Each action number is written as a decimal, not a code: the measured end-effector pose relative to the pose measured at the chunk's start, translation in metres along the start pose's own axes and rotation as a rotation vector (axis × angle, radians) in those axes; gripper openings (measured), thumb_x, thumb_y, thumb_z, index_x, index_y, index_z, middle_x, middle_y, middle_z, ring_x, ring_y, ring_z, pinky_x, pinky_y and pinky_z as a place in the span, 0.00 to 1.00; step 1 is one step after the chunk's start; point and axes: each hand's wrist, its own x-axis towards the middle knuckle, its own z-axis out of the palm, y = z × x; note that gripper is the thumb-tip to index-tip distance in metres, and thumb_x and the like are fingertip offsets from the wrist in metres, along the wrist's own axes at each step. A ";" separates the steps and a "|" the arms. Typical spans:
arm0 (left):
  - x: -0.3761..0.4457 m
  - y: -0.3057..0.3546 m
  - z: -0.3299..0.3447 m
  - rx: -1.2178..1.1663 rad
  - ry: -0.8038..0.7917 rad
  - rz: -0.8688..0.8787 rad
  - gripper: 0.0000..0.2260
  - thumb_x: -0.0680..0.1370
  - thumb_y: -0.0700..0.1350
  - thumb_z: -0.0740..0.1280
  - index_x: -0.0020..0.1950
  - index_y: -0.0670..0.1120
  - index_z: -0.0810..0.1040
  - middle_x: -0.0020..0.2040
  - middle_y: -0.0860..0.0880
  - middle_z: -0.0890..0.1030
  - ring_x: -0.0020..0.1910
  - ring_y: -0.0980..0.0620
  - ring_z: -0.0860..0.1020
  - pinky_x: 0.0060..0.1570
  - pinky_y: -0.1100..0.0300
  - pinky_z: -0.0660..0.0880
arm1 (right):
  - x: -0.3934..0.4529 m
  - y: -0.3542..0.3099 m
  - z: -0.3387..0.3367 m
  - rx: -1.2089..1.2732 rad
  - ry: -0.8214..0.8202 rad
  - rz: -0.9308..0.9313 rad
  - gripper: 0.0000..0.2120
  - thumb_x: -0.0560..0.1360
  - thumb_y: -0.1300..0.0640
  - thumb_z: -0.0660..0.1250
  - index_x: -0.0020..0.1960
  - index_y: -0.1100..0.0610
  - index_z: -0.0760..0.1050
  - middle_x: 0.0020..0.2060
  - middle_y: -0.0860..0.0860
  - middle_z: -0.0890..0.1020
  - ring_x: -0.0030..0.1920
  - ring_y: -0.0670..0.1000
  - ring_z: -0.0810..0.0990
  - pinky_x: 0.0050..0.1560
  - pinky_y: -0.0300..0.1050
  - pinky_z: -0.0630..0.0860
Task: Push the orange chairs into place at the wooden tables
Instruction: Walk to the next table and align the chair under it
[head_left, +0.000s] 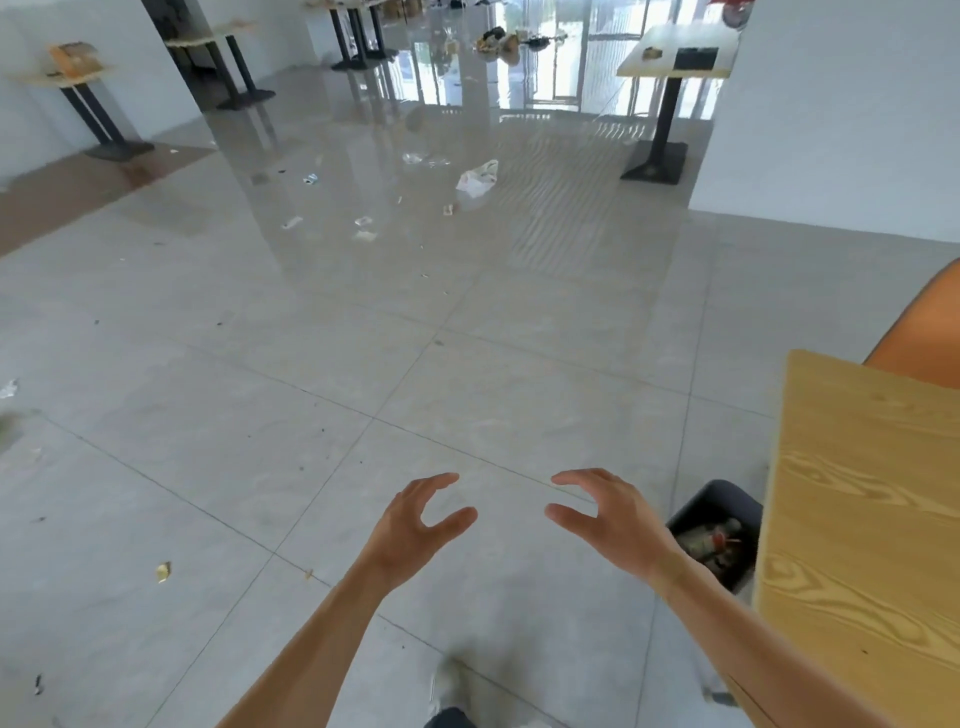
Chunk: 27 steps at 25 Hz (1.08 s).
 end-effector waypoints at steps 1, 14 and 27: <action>0.019 0.001 0.000 0.004 -0.025 0.006 0.30 0.67 0.73 0.64 0.67 0.65 0.70 0.67 0.63 0.71 0.67 0.61 0.68 0.66 0.58 0.66 | 0.013 0.005 -0.005 -0.012 0.008 0.024 0.20 0.72 0.36 0.65 0.62 0.40 0.74 0.59 0.36 0.75 0.63 0.41 0.72 0.63 0.45 0.70; 0.361 0.052 -0.024 -0.007 -0.336 0.240 0.26 0.69 0.68 0.68 0.65 0.64 0.71 0.66 0.64 0.72 0.68 0.62 0.68 0.67 0.60 0.64 | 0.237 0.032 -0.086 -0.004 0.198 0.303 0.23 0.74 0.36 0.65 0.66 0.41 0.71 0.64 0.39 0.74 0.65 0.43 0.71 0.65 0.46 0.70; 0.626 0.188 0.063 0.090 -0.570 0.385 0.28 0.69 0.66 0.68 0.67 0.60 0.72 0.67 0.62 0.71 0.67 0.63 0.68 0.63 0.64 0.63 | 0.406 0.142 -0.218 0.078 0.392 0.429 0.26 0.73 0.36 0.66 0.67 0.43 0.71 0.64 0.40 0.75 0.63 0.43 0.74 0.65 0.44 0.70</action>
